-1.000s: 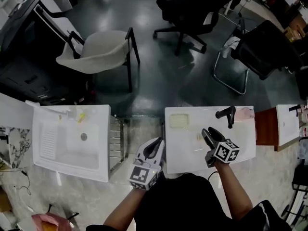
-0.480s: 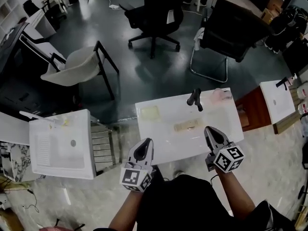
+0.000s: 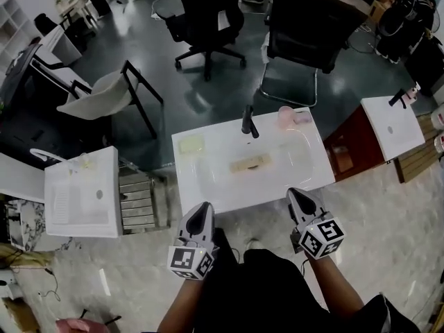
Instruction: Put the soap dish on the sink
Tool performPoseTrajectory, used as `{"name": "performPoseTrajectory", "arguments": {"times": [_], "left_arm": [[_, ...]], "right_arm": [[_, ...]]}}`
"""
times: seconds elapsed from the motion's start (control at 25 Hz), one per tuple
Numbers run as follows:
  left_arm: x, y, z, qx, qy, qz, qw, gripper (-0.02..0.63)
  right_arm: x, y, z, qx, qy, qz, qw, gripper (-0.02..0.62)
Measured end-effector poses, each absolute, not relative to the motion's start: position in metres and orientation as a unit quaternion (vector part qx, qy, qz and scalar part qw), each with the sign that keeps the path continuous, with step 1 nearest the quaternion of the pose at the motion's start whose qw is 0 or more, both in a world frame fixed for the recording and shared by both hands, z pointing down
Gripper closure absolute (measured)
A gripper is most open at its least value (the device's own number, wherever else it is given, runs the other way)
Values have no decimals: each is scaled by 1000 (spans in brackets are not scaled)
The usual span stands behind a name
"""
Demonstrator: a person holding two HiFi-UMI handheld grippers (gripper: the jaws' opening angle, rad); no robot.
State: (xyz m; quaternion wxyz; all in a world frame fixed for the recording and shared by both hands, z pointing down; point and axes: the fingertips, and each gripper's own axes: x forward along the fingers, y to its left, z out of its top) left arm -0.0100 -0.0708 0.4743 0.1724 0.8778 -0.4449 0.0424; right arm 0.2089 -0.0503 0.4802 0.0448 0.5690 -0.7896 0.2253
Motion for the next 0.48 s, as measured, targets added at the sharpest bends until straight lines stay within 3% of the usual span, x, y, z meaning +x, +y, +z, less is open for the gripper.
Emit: {"name": "performPoseTrajectory", "arguments": {"times": [0.48], "left_arm": [[20, -3, 470, 880, -446, 56, 152, 583]], "right_arm": [[257, 4, 456, 561, -812, 147, 67, 595]]}}
